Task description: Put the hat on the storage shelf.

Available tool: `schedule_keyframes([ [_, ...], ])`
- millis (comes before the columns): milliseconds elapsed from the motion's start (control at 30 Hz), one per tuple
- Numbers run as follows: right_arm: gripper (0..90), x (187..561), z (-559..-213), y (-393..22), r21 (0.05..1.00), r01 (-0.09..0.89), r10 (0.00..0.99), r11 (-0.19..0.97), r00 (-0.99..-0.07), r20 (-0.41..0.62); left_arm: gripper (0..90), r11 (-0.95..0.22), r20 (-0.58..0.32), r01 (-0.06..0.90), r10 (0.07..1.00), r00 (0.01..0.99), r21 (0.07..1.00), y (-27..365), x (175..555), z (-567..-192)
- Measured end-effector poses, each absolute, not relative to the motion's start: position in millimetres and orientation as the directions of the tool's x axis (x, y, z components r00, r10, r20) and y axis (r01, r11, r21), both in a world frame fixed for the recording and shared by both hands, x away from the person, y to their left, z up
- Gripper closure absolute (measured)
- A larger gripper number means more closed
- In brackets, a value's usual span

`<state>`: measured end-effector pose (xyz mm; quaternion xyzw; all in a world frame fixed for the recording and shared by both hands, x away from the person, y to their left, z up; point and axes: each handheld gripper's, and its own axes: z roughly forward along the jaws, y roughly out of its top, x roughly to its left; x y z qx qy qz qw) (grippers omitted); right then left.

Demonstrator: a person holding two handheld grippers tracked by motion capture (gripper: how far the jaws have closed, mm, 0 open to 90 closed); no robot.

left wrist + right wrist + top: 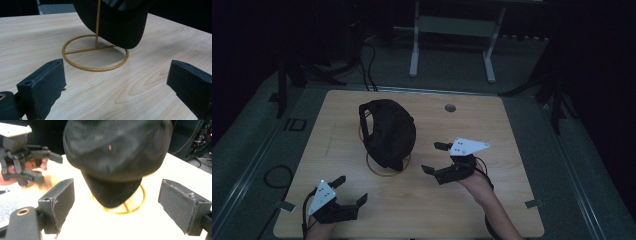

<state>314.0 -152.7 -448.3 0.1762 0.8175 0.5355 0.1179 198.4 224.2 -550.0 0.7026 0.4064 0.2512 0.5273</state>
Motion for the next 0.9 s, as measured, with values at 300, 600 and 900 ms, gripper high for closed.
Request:
schedule_keyframes([
  [300,13.4,307.5,-478.8,-166.2,0.894,0.189,0.415,0.406,-0.91,0.004,2.4,-0.118,-0.075,0.311,0.836,0.544,0.943,223.3,198.8,-550.5],
  [600,13.6,301.4,-499.1,-182.8,0.886,0.197,0.424,0.419,-0.906,0.001,2.4,-0.123,-0.073,0.312,0.832,0.55,0.942,222.3,198.9,-551.3],
  [900,13.8,295.7,-514.0,-203.4,0.87,0.212,0.461,0.445,-0.887,-0.02,2.4,-0.128,-0.071,0.317,0.834,0.547,0.94,222.4,199.1,-551.4],
])
